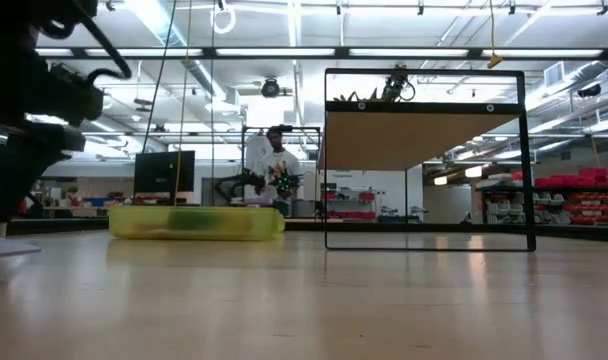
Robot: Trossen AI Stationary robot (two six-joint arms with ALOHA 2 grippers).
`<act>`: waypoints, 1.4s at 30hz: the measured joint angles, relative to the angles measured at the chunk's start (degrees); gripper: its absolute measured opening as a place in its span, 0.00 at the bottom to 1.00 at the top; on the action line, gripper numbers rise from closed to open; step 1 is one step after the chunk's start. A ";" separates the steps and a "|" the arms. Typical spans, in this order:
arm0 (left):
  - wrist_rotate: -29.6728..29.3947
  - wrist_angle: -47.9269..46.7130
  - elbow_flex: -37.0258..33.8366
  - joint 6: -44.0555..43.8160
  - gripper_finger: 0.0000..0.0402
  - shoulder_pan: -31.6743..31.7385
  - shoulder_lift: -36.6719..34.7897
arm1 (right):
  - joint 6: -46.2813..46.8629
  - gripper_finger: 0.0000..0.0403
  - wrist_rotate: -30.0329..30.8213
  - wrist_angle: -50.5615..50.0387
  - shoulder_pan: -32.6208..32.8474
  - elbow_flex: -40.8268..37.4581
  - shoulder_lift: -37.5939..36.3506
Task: Pack school essentials
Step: Put the purple sticky notes into the yellow supply box
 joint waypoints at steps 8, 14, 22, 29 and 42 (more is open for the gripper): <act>5.19 3.18 0.00 0.75 1.00 0.04 3.09 | -0.01 0.87 0.00 0.51 0.07 0.00 0.00; 1.71 3.27 0.00 0.15 1.00 -1.55 3.05 | -0.20 0.87 0.00 0.63 0.07 0.00 0.00; 0.56 3.54 0.00 -2.18 1.00 -2.27 3.06 | -0.20 0.87 0.00 0.72 0.07 0.00 0.00; 0.54 6.84 -2.61 -4.20 1.00 -2.29 4.73 | -0.13 0.87 0.00 0.77 0.07 0.00 0.00; -2.58 7.60 -2.89 -6.23 0.95 -4.22 5.15 | -0.13 0.87 -0.02 0.92 0.07 0.00 0.00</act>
